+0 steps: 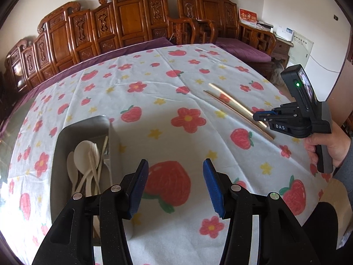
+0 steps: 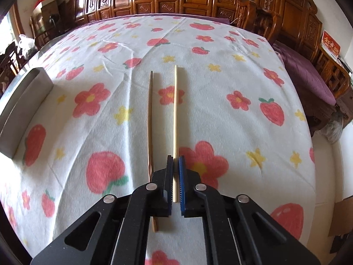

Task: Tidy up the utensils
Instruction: 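Reach the right gripper to a wooden chopstick and grasp it, then grasp the other wooden chopstick with the left gripper while the right gripper holds its chopstick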

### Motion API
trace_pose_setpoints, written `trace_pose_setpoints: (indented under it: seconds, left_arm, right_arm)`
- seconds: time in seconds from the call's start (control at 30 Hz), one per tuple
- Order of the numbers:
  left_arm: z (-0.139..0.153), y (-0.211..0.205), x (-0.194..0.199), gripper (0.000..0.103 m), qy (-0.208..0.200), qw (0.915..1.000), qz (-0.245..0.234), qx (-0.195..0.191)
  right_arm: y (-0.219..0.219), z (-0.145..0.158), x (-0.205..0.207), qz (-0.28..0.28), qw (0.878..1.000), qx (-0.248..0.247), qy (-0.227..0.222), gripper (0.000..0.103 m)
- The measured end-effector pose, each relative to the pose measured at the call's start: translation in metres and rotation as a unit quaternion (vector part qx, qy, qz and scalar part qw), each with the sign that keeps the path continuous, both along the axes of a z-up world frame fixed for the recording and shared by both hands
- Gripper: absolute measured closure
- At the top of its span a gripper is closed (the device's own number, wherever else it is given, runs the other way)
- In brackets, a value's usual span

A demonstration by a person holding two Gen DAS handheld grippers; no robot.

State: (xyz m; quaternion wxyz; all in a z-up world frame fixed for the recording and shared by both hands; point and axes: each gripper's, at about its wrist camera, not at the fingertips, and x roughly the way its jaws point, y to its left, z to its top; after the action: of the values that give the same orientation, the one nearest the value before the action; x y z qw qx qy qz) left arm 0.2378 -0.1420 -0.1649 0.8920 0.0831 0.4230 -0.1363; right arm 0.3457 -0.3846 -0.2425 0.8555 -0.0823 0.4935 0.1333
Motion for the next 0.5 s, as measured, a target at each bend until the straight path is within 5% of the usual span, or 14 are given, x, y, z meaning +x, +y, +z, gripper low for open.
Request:
trace_pose_setpoints:
  seconds: [0.5]
  left_arm:
    - [-0.027,-0.096,0.038,0.054,0.031,0.9986,-0.041,0.009]
  right_arm:
    - [-0.064,0.011,-0.064,-0.071,0.997,0.030,-0.031,0.097]
